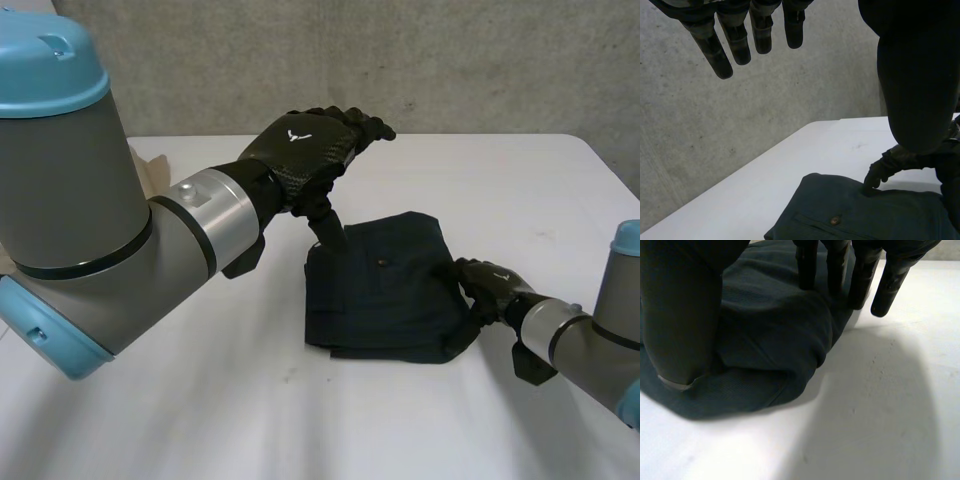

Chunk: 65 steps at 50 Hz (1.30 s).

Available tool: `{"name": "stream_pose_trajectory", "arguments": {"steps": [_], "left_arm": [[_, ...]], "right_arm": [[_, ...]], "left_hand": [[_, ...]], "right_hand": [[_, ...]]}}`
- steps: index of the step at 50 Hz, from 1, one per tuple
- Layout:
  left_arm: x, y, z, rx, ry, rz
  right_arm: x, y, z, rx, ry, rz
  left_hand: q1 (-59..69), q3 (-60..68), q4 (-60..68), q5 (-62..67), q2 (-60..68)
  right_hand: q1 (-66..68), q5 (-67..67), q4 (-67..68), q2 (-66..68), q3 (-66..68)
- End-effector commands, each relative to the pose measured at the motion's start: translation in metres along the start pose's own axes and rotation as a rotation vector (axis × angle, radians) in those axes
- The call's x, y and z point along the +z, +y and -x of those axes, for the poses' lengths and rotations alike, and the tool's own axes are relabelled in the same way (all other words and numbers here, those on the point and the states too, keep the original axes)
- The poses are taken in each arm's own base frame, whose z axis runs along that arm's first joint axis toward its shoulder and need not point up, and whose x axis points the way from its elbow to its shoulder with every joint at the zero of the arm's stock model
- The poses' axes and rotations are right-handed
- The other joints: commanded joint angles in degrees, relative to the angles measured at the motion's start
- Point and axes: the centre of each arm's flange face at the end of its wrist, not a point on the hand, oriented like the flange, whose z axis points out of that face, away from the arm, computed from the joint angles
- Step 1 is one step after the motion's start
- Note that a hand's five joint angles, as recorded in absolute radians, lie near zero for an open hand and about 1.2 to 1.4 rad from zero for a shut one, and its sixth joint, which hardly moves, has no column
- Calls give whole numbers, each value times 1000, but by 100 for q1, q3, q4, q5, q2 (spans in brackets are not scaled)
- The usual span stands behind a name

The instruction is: Fold the laundry.

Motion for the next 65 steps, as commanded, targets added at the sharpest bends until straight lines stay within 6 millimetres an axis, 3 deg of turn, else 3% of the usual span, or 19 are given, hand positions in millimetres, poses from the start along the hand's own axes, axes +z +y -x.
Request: {"name": "stream_pose_trajectory", "arguments": {"steps": [1, 6, 8, 10, 15, 19, 25, 30, 31, 34, 35, 39, 44, 48, 59, 60, 61, 65], "left_arm": [[1, 2, 1, -2, -3, 6], [2, 5, 2, -4, -7, 13], [2, 7, 4, -6, -10, 18], [2, 7, 4, -6, -10, 18], [3, 7, 5, -8, -13, 18], [4, 7, 11, -10, -26, 20], [4, 7, 14, -11, -37, 21], [4, 8, 15, -10, -37, 19], [5, 9, 15, -11, -37, 22], [6, 11, 15, -13, -38, 28], [7, 12, 15, -14, -38, 31], [8, 14, 15, -14, -36, 37], [11, 20, 16, -17, -36, 50], [13, 23, 16, -18, -34, 55], [13, 25, 17, -20, -37, 59], [13, 25, 17, -20, -37, 59], [13, 25, 17, -20, -39, 59], [13, 25, 17, -20, -39, 59]], "right_arm": [[15, -2, 7, 4, -15, -24], [24, -3, 7, -1, -9, -32], [28, -3, 7, -6, 0, -36], [30, -9, 6, -13, 6, -54], [41, -35, 2, -49, 14, -137], [62, -63, -4, -102, 4, -219], [96, -83, -19, -231, 24, -250], [125, -105, -74, -300, 137, -296], [128, -117, -101, -296, 198, -326], [131, -127, -145, -279, 315, -360], [127, -136, -171, -271, 411, -395], [117, -144, -213, -256, 550, -450], [112, -133, -249, -257, 614, -430], [110, -124, -265, -289, 660, -395], [109, -120, -273, -307, 651, -387], [109, -118, -273, -306, 652, -379], [109, -117, -273, -307, 653, -372], [111, -105, -273, -384, 668, -287]], "left_hand": [[-13, -96, -82, -194, -72], [-13, -96, -82, -194, -72], [-13, -96, -82, -194, -72], [-13, -96, -82, -194, -72], [-13, -96, -82, -194, -72], [-13, -96, -82, -194, -72], [-13, -96, -82, -194, -72], [-13, -96, -82, -194, -72], [-13, -96, -82, -194, -72], [-13, -96, -82, -194, -72], [-13, -96, -82, -194, -72], [-13, -96, -82, -194, -72], [-13, -96, -82, -194, -72], [-13, -96, -82, -194, -72], [4, -79, -65, -177, -55], [4, -79, -65, -177, -55], [-13, -95, -82, -194, -72], [4, -79, -65, -177, -55]], "right_hand": [[1543, 1079, 1149, 1148, 1122], [3103, 2639, 2709, 2708, 2682], [5415, 4951, 5021, 5020, 4993], [6882, 6417, 6487, 6486, 6460], [6888, 6424, 6494, 6493, 6466], [6888, 6424, 6494, 6493, 6466], [6888, 6424, 6494, 6493, 6466], [6888, 6424, 6494, 6493, 6466], [6888, 6424, 6494, 6493, 6466], [6888, 6424, 6494, 6493, 6466], [6888, 6424, 6494, 6493, 6466], [6888, 6424, 6494, 6493, 6466], [6888, 6424, 6494, 6493, 6466], [6888, 6424, 6494, 6493, 6466], [6888, 6424, 6494, 6493, 6466], [1698, 1234, 1304, 1303, 1277], [-112, -576, -506, -507, -534], [-112, -576, -506, -507, -534]]}}
